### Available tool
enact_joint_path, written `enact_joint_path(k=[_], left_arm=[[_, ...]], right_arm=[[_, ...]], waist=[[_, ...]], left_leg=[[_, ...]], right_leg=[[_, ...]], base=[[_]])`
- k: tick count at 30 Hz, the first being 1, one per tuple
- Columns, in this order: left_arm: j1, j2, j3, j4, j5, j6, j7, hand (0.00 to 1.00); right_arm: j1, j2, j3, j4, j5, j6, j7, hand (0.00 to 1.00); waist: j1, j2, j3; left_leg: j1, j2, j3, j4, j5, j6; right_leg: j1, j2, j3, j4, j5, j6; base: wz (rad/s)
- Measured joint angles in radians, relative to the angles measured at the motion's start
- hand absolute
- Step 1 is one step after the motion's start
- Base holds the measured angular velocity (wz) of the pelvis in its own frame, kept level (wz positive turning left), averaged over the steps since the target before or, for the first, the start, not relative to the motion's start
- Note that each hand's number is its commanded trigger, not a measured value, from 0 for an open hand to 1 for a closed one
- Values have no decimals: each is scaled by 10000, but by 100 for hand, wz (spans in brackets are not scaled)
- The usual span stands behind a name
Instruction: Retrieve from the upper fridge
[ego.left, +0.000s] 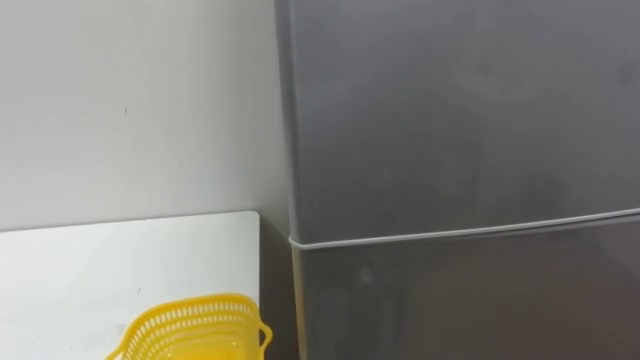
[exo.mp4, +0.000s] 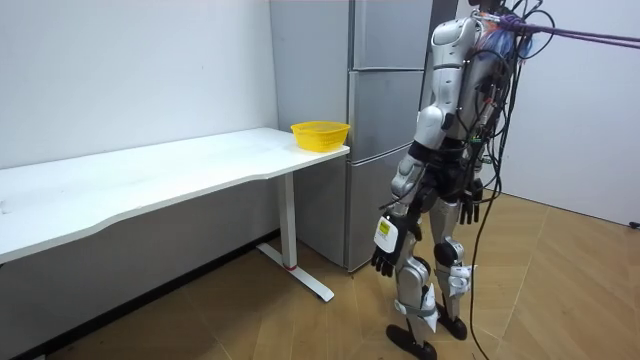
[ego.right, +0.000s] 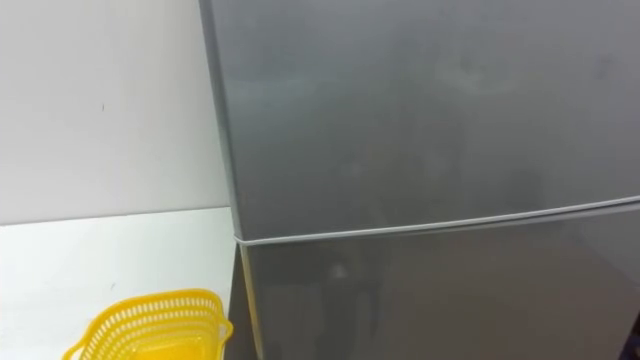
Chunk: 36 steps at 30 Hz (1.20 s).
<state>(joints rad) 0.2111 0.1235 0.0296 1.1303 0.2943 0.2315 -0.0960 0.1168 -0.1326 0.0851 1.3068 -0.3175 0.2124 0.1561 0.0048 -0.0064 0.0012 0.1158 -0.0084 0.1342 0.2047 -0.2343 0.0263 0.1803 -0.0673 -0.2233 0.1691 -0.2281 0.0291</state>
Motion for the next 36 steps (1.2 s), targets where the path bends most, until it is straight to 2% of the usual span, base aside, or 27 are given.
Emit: enact_joint_path(k=[2, 10, 12, 13, 14, 18, 23, 28, 30, 31, 36], left_arm=[[-3, -4, 484, 16, -753, -1, 190, 0], [166, 8, 909, 115, -3439, 12, 1504, 0], [230, 6, 1403, 90, -4232, 10, 1880, 0], [230, 3, 1902, 65, -4873, -53, 2159, 0], [212, 4, 2247, 65, -5540, -234, 2456, 0], [61, 6, 2738, -5, -7097, -674, 3184, 0], [58, 4, 3305, -1283, -9148, -1045, 4275, 0], [-25, 11, 3992, -2871, -10011, -1441, 5620, 0], [-35, 11, 4192, -3721, -10549, -1752, 6192, 0], [-75, 36, 4221, -4172, -10858, -2003, 6569, 0], [-212, 79, 4407, -5987, -11463, -2800, 7869, 0]], right_arm=[[-93, -1, -34, 184, 38, 40, 2, 0], [-176, -6, -192, 194, 346, 78, -103, 0], [-185, -6, -228, 201, 440, 77, -151, 0], [-184, -6, -309, 209, 492, 76, -154, 0], [-187, -9, -313, 208, 499, 78, -155, 0], [-156, -14, -315, 171, 673, 73, -163, 0], [-23, -48, -419, 93, 780, 65, -142, 0], [222, -205, -512, -515, 786, -72, -213, 0], [356, -246, -618, -675, 811, -213, -346, 0], [350, -286, -687, -706, 774, -270, -366, 0], [464, -317, -787, -1082, 459, -484, -479, 0]], waist=[[12, -3, 3], [56, 5, 7], [52, -10, 17], [56, -27, 48], [59, -35, 48], [106, -51, 46], [325, -58, 36], [478, 2, -11], [568, 32, -45], [580, 67, -100], [588, 53, -121]], left_leg=[[-5, 3, -3, 2, 0, 0], [-5, -23, 5, -11, -10, 14], [44, -27, 2, -9, -11, 15], [121, -28, -6, -18, -11, 15], [151, -33, -24, -41, -11, 13], [144, -36, -45, -80, -11, 14], [118, -34, -43, -86, -11, 17], [137, -33, -37, -66, -8, 16], [128, -22, -47, -75, -8, 16], [95, -7, -48, -74, -8, 16], [1, -30, -49, -67, -6, 17]], right_leg=[[0, 1, 18, -5, -2, -3], [-8, -15, -6, 1, -13, 16], [54, -17, -23, 4, -13, 17], [145, -18, -65, 2, -14, 18], [172, -12, -76, 1, -16, 21], [166, -24, -107, 18, -16, 21], [104, -16, -16, 29, -16, 19], [87, 3, 10, 23, -13, 15], [64, 9, 8, 32, -13, 15], [-52, 11, 27, 85, -12, 13], [-158, -11, -71, 209, -8, 15]], base=[[0], [0], [2], [3], [0], [0], [-3], [-2], [-2], [0], [0]])
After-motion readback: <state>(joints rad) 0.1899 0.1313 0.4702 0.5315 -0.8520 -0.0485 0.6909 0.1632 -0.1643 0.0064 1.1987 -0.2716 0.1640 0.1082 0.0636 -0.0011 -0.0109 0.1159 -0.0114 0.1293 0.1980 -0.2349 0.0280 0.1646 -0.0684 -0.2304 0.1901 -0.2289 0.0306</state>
